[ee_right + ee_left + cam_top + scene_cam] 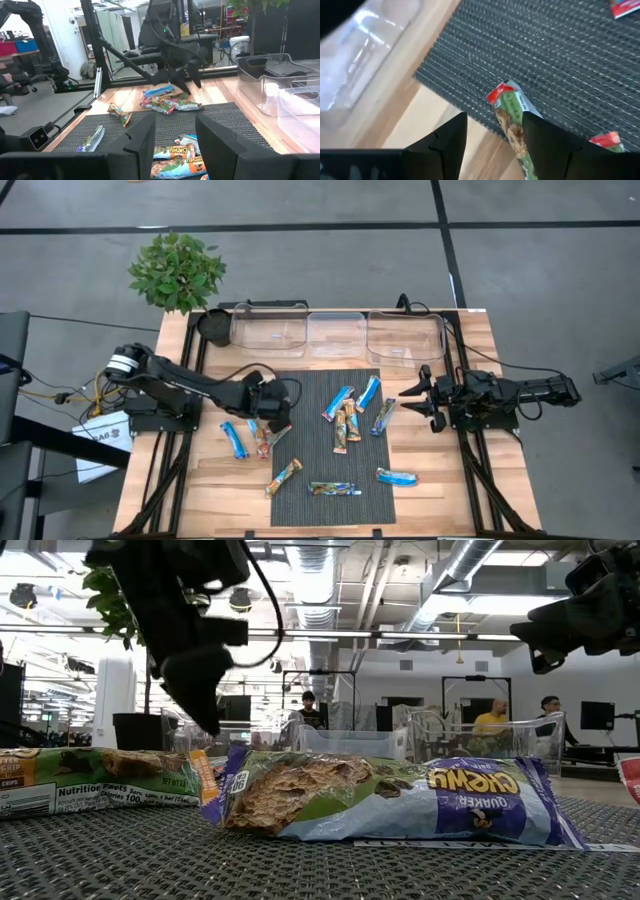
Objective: Pick and place Granola Bars by type
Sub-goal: Put the red granola bar into the white bin
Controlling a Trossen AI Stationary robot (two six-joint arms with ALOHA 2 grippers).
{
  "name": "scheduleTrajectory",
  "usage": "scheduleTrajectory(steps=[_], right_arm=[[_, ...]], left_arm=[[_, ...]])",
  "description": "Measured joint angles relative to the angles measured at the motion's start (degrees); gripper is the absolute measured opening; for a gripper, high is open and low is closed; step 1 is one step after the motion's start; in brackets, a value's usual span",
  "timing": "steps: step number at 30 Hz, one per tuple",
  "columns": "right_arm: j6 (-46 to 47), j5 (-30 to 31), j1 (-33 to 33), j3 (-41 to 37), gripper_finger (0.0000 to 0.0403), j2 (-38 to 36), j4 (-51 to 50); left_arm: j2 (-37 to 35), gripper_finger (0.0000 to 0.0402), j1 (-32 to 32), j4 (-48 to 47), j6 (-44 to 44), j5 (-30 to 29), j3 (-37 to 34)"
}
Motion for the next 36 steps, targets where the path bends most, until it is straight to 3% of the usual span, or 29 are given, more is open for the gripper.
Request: scheduleTrajectory(steps=[20,31,36], right_arm=[[-0.02,-0.04,0.0,0.0,0.0133,0.0,0.09],[-0.02,-0.04,0.0,0.0,0.0133,0.0,0.11],[-0.02,-0.04,0.0,0.0,0.0134,0.0,0.09]], left_arm=[[2.43,0.0187,0.4,0.48,-7.25,5.73,0.0],[3.18,0.0253,-0.19,1.16,-11.66,6.65,0.04],[6.74,0.026,-0.17,4.24,-12.55,10.22,0.0]])
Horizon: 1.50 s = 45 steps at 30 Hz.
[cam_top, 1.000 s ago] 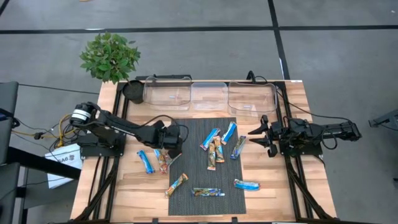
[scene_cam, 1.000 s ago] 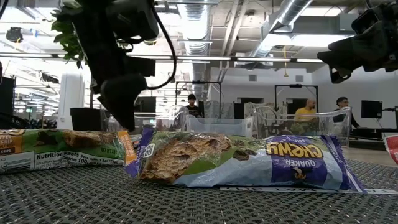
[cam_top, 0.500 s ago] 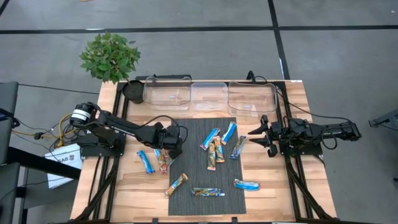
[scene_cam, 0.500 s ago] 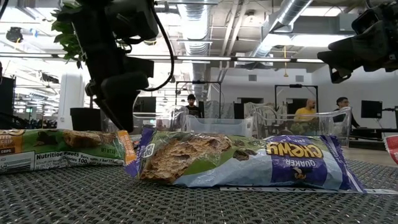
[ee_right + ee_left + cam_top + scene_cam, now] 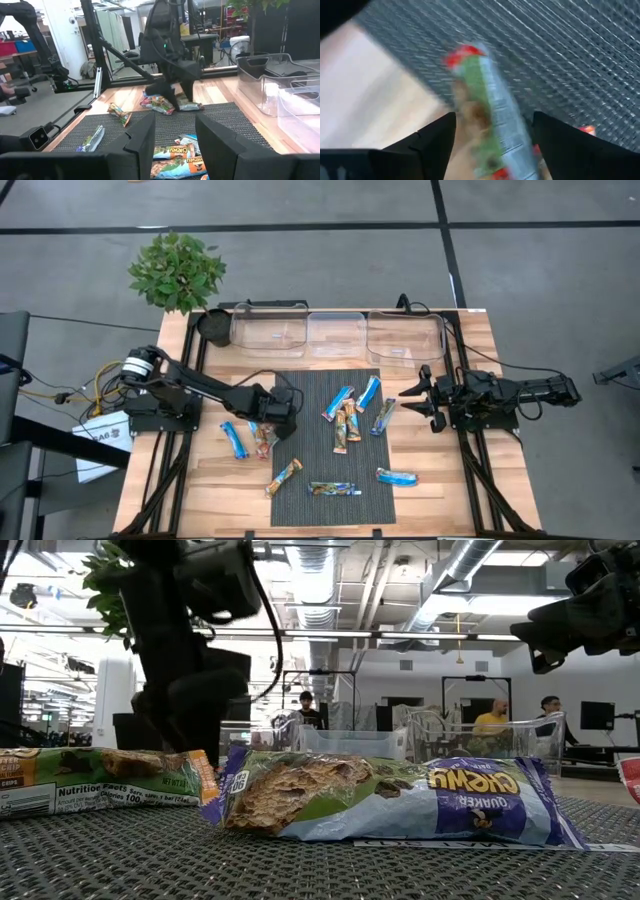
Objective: Pick and place Granola Bars by type
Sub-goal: Put the red granola bar into the white bin
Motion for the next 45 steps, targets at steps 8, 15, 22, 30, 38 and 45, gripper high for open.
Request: scheduleTrajectory(steps=[8,15,22,30,38,45], right_arm=[[0.02,0.0,-0.02,0.0,0.0133,-0.02,-0.12],[0.02,0.0,0.0,0.0,0.0133,-0.02,-0.15],[0.01,0.0,0.0,0.0,0.0134,-0.02,-0.17],[0.02,0.0,-0.02,0.0,0.0134,0.0,-0.18],[0.01,0.0,-0.01,0.0,0.0133,-0.02,-0.2],[0.0,0.0,0.0,0.0,0.0133,-0.02,-0.2]], left_arm=[[2.2,0.0246,1.16,3.08,-0.14,0.64,0.15],[2.23,0.0212,1.22,3.03,0.97,0.64,0.15],[2.25,0.0153,1.25,3.04,3.75,0.55,0.11],[2.3,0.0101,1.25,4.13,6.92,0.16,0.04],[2.34,0.0078,0.91,6.65,10.6,0.0,-0.04],[0.93,0.0075,0.22,11.46,14.4,-1.37,-0.04]])
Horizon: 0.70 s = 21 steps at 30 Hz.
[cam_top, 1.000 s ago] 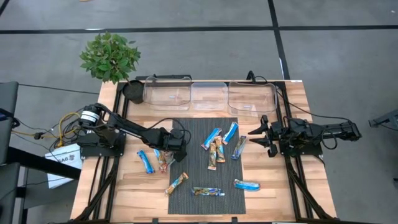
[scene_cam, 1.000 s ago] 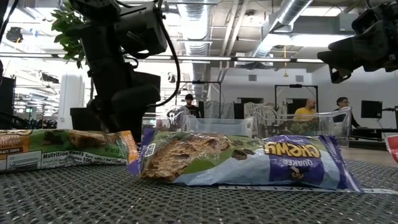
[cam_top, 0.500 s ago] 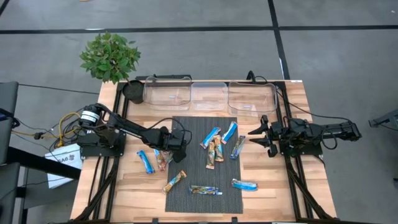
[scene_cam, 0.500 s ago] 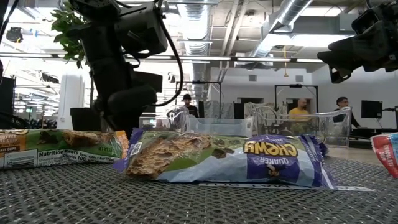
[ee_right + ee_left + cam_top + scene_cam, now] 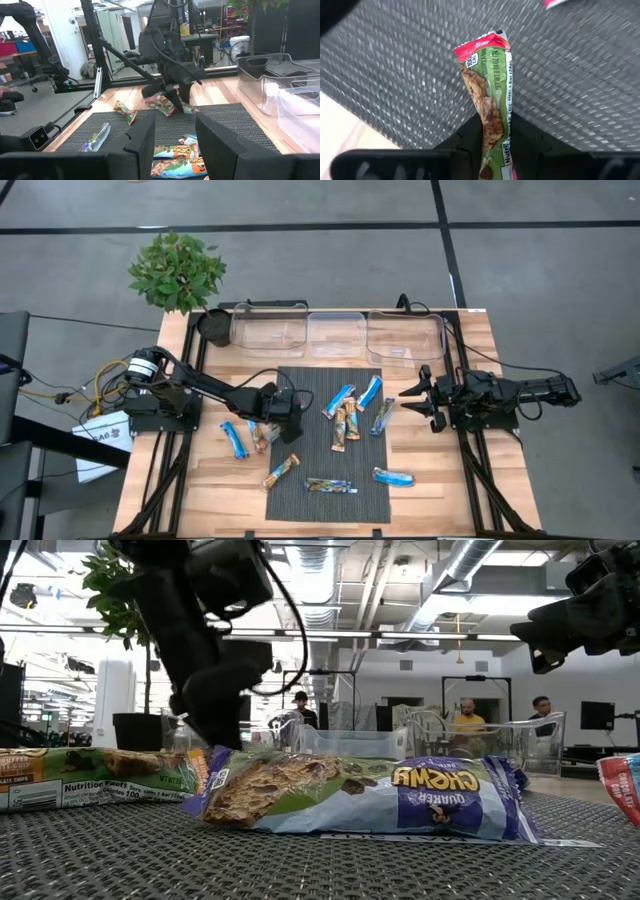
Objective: Pick and place Granola Bars by type
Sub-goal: Put the red granola bar into the white bin
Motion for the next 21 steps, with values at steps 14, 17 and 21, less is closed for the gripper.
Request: scheduleTrajectory(steps=[14,17,21], right_arm=[[0.01,0.0,0.0,0.0,0.0133,0.0,0.0],[0.0,0.0,0.0,0.0,0.0134,0.0,0.0],[0.01,0.0,0.0,0.0,0.0133,0.01,0.0]], left_arm=[[-5.68,0.0075,-0.6,20.21,16.82,-6.14,0.0],[-7.0,0.0075,-0.62,25.03,21.09,-6.63,0.0],[-8.75,0.0075,-0.56,30.59,28.13,-7.46,0.04]])
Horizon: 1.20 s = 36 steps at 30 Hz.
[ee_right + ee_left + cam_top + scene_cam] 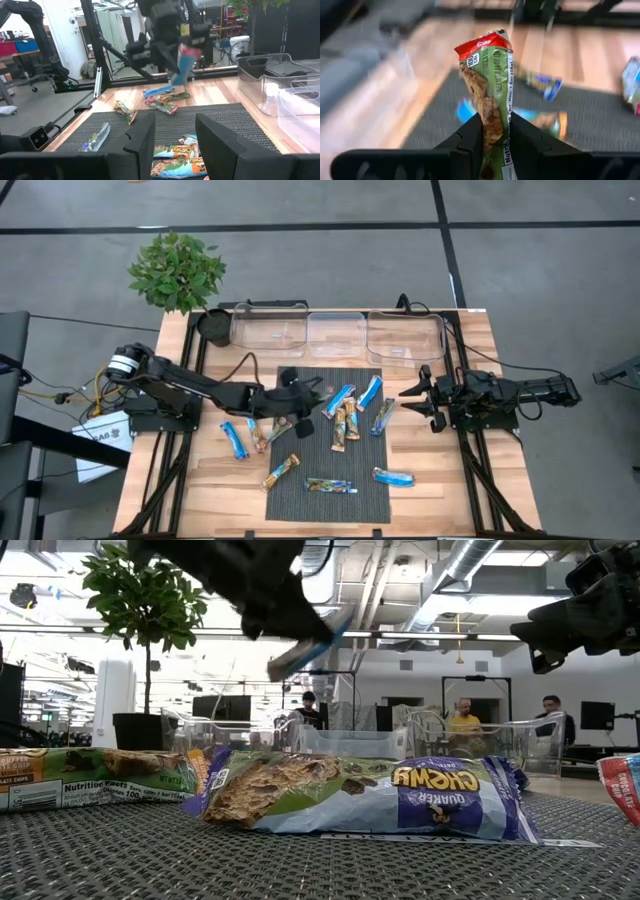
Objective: Pick and place Granola Bars by type
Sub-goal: Put the red granola bar into the white bin
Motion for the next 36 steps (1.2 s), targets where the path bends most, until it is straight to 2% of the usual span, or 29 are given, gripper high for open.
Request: scheduleTrajectory(steps=[8,15,25,36], right_arm=[[-0.01,0.0,-0.02,0.0,0.0134,-0.01,-0.01],[0.01,0.0,0.0,0.0,0.0134,-0.01,-0.02],[-0.01,0.0,-0.01,0.0,0.0134,-0.01,-0.01],[0.0,0.0,-0.02,0.0,0.0134,0.0,-0.02]], left_arm=[[-0.57,0.0075,2.28,9.31,10.05,-0.35,0.0],[-0.57,0.0075,2.43,10.21,15.2,-1.29,0.0],[-0.51,0.0075,5.13,14.49,15.38,-1.47,0.0],[-0.24,0.0075,16.18,18.16,12.52,0.7,0.46]])
